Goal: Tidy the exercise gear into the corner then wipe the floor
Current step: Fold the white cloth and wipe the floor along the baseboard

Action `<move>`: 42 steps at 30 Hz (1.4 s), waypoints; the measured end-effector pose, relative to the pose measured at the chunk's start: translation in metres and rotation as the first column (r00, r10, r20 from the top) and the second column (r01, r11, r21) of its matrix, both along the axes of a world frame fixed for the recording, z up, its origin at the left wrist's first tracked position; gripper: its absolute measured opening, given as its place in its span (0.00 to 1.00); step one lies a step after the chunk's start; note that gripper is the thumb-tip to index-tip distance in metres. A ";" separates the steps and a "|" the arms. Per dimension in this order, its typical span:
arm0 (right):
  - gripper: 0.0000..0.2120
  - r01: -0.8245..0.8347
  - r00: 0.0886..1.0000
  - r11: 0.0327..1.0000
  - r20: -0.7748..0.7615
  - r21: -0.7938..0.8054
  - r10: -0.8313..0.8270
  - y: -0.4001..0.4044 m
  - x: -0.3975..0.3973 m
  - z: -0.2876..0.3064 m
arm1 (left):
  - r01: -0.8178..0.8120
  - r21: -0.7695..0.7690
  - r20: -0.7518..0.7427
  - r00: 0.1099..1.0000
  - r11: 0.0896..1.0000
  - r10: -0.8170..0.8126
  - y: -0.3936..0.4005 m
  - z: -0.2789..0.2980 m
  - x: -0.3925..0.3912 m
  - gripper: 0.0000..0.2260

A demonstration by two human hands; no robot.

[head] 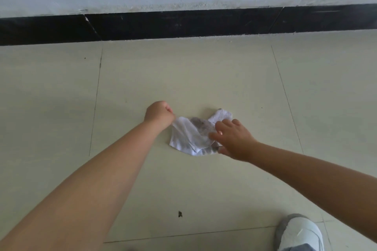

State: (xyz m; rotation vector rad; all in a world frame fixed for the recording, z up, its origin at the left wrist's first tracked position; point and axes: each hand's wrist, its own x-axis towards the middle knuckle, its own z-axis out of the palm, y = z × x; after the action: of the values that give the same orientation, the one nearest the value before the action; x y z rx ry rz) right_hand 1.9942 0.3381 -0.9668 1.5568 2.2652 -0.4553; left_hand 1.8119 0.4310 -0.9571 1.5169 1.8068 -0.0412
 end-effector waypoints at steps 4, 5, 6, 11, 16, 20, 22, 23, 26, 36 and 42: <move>0.22 0.071 0.994 0.996 -0.091 0.056 -0.065 0.009 -0.006 -0.021 | 0.246 -0.088 -0.109 0.961 0.965 -0.254 -0.014 -0.009 -0.004 0.15; 0.21 0.109 0.987 0.989 -0.129 0.095 -0.096 0.013 -0.009 -0.018 | 0.260 -0.095 -0.138 0.953 0.961 -0.271 -0.017 -0.012 -0.005 0.15; 0.20 0.147 0.983 0.982 -0.128 0.118 -0.132 0.017 -0.012 -0.014 | 0.262 -0.090 -0.163 0.948 0.961 -0.273 -0.019 -0.015 -0.006 0.14; 0.11 0.495 0.821 0.837 -0.191 -0.231 -0.538 0.062 -0.012 0.017 | 0.168 -0.023 -0.161 0.972 0.986 -0.169 -0.021 -0.022 -0.008 0.14; 0.16 0.716 0.455 0.503 -0.222 -0.484 -0.862 0.104 -0.005 0.019 | 0.114 -0.033 -0.052 0.992 0.993 -0.115 -0.014 -0.034 -0.006 0.12; 0.10 0.749 0.505 0.515 -0.145 -0.417 -0.851 0.119 -0.007 0.016 | 0.086 -0.018 -0.008 0.996 0.996 -0.086 -0.011 -0.042 -0.004 0.05; 0.12 0.769 0.531 0.534 -0.115 -0.352 -0.840 0.128 -0.008 0.018 | 0.093 -0.022 0.025 0.995 0.995 -0.093 -0.004 -0.043 -0.005 0.09; 0.16 0.765 0.552 0.553 -0.107 -0.330 -0.827 0.132 -0.007 0.019 | 0.095 -0.029 0.047 0.995 0.995 -0.093 0.000 -0.042 -0.007 0.14; 0.18 0.725 0.637 0.608 -0.021 -0.325 -0.771 0.139 -0.003 0.029 | 0.019 -0.095 0.194 0.981 0.995 0.000 0.017 -0.035 -0.016 0.18; 0.15 0.701 0.673 0.685 -0.133 -0.199 -0.727 0.148 0.017 0.046 | -0.042 -0.324 0.208 0.971 0.945 0.115 0.056 -0.003 -0.008 0.12; 0.15 0.495 0.867 0.858 -0.142 0.134 -0.478 0.108 0.008 0.008 | 0.055 0.042 -0.151 0.987 0.998 -0.048 0.040 -0.020 -0.005 0.11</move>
State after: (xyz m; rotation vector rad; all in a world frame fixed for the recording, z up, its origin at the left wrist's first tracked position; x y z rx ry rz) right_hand 2.0021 0.4459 -0.9589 2.2586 2.0003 -0.4933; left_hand 1.8068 0.4712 -0.9766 1.6306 1.8968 -0.1433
